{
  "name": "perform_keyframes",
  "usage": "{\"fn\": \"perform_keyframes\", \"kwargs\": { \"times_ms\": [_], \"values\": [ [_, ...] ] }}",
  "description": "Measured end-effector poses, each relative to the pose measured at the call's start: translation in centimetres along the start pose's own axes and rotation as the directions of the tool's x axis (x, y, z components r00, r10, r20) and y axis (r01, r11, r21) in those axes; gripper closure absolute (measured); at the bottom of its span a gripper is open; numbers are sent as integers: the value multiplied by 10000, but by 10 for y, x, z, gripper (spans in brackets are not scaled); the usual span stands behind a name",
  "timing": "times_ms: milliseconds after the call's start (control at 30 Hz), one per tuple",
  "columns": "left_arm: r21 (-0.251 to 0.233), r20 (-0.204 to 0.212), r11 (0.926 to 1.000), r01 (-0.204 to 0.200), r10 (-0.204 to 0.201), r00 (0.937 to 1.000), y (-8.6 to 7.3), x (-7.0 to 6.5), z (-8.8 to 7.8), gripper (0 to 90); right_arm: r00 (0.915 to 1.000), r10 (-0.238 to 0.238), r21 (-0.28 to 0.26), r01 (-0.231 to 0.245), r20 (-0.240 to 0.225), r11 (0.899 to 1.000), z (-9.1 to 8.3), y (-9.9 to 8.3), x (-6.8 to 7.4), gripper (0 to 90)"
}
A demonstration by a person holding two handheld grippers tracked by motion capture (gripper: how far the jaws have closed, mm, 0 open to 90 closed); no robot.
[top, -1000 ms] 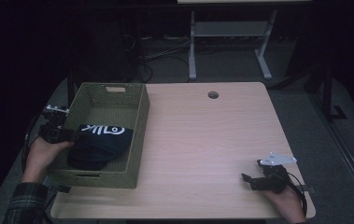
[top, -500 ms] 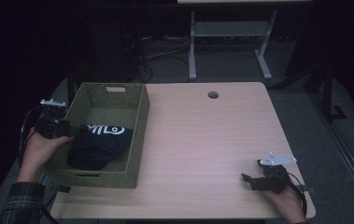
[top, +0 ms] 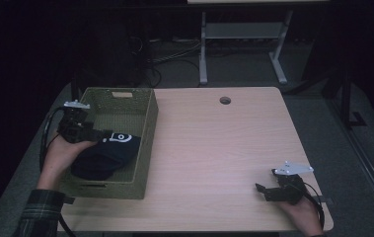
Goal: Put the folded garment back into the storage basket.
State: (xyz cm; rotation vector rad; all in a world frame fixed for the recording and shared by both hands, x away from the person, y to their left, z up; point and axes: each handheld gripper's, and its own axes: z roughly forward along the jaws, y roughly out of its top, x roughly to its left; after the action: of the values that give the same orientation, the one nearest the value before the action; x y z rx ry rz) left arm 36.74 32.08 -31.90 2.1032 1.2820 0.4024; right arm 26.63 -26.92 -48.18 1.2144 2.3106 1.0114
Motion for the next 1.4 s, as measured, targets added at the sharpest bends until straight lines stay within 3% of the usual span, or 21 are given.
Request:
{"fn": "perform_keyframes", "kwargs": {
  "times_ms": [400, 800, 1100, 1400],
  "values": [
    [-552, 882, 9962, -669, 716, 9935, 18, -54, 14, 145, 10000, -2, -2, 2, 2, 10000, 0, 0, 0, 150],
    [-932, 1651, 9894, -1109, 1252, 9783, 30, -106, 36, 145, 10000, 15, -26, -15, -11, 10000, 0, 0, 0, 150],
    [-957, 1904, 9826, -1593, 1752, 9660, 34, -140, 63, 145, 10000, 29, -19, -29, -9, 10000, 0, 0, 0, 150],
    [-1176, 1865, 9729, -1991, 2185, 9578, 29, -169, 89, 146, 10000, -8, -8, 8, -1, 10000, 0, 0, 0, 150]
  ]
}}
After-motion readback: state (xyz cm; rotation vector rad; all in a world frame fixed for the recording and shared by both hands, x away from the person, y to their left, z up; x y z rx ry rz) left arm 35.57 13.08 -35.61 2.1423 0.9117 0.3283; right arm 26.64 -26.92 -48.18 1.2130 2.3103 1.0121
